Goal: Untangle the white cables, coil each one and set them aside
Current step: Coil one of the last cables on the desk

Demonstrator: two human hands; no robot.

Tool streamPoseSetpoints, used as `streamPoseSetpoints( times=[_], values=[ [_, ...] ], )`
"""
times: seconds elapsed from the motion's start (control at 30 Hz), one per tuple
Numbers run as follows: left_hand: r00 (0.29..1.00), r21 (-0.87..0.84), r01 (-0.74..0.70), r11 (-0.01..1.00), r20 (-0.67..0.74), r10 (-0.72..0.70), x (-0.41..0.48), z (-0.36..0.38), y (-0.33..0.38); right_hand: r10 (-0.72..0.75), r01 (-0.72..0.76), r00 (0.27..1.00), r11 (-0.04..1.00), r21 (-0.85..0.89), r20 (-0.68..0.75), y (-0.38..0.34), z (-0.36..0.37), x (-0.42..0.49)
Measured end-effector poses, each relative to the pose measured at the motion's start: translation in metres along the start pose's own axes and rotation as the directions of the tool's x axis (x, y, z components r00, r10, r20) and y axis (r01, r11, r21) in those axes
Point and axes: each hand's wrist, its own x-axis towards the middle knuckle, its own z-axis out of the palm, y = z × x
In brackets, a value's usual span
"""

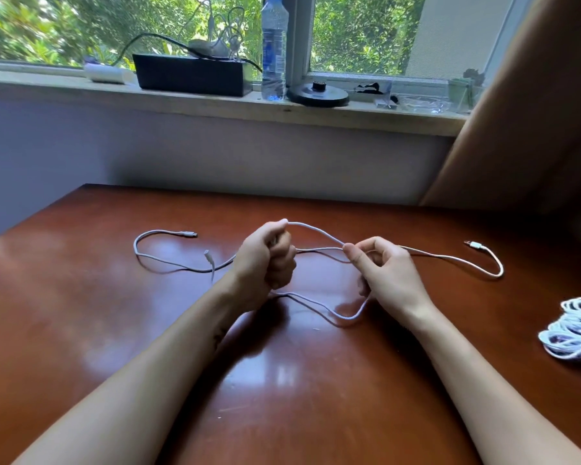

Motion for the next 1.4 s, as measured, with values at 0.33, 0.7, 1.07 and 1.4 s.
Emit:
streamPoseSetpoints(
  times=[0.33, 0.7, 1.07, 1.4],
  values=[
    [0.992, -0.567, -0.124, 0.814, -0.079, 0.096, 0.004, -0.025, 0.014, -0.016, 0.009, 0.973, 1.0, 0.029, 0.229, -0.003, 0.004, -0.009],
    [0.988, -0.681, -0.147, 0.718, -0.133, 0.076, 0.005, -0.022, 0.015, -0.206, 0.245, 0.959, 0.946, -0.212, 0.193, 0.01, 0.007, -0.005],
    [0.907, -0.119, -0.291, 0.949, -0.35, 0.235, 0.02, -0.012, 0.0, -0.211, 0.218, 0.948, 0.976, -0.003, 0.237, -0.008, 0.019, -0.016],
    [0.853, 0.494, -0.36, 0.792, -0.169, 0.493, 0.011, -0.005, -0.009, -0.054, -0.007, 0.987, 0.923, 0.384, 0.149, -0.018, 0.022, -0.017]
  ],
)
